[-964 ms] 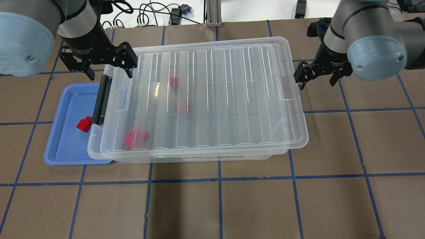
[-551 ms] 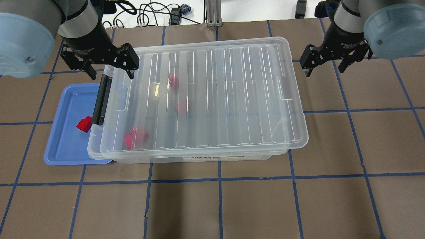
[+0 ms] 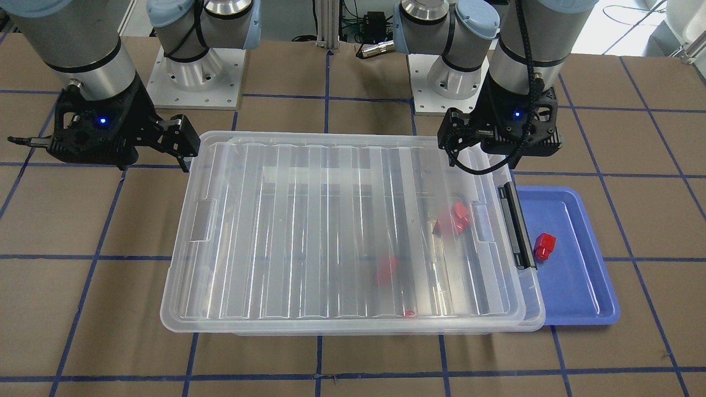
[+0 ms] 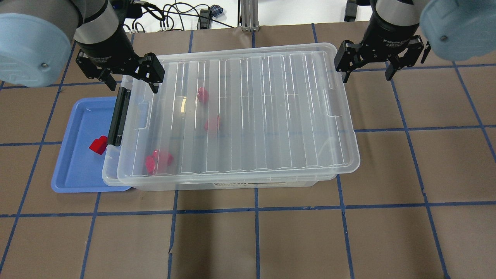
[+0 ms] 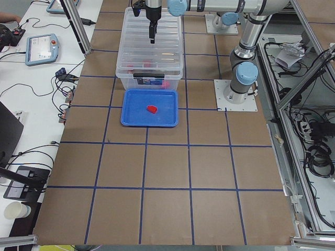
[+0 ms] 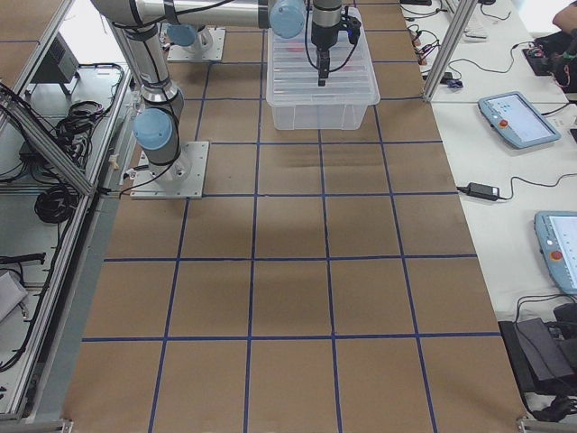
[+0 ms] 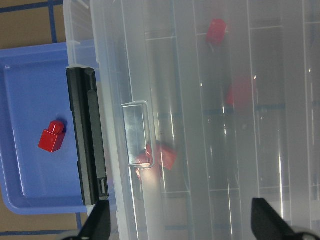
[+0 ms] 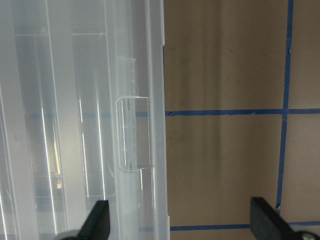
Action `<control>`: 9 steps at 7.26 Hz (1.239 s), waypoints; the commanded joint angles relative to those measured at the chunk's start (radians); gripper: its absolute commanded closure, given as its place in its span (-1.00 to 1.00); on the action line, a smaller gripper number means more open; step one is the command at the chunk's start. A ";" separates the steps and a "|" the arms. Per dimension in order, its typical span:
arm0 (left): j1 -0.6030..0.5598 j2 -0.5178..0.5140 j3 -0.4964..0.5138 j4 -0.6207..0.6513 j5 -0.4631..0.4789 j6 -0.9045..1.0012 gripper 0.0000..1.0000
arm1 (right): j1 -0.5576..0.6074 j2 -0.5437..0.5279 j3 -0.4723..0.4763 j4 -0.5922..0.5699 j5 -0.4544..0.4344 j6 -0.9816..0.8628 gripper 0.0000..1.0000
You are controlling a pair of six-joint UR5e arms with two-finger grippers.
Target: Place red block in blue tray from box
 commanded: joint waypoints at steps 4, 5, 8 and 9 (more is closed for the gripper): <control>-0.039 0.039 -0.008 -0.011 -0.097 -0.032 -1.00 | 0.002 -0.006 0.004 -0.002 0.007 0.004 -1.00; -0.043 0.035 -0.008 -0.004 -0.090 -0.076 -1.00 | 0.002 -0.006 0.003 -0.003 0.008 0.004 -1.00; -0.040 0.070 -0.005 -0.060 -0.078 -0.078 -1.00 | 0.002 -0.001 0.007 -0.022 0.007 0.005 -1.00; -0.040 0.078 -0.005 -0.068 -0.078 -0.080 -1.00 | 0.002 -0.006 0.009 -0.022 0.008 0.005 -1.00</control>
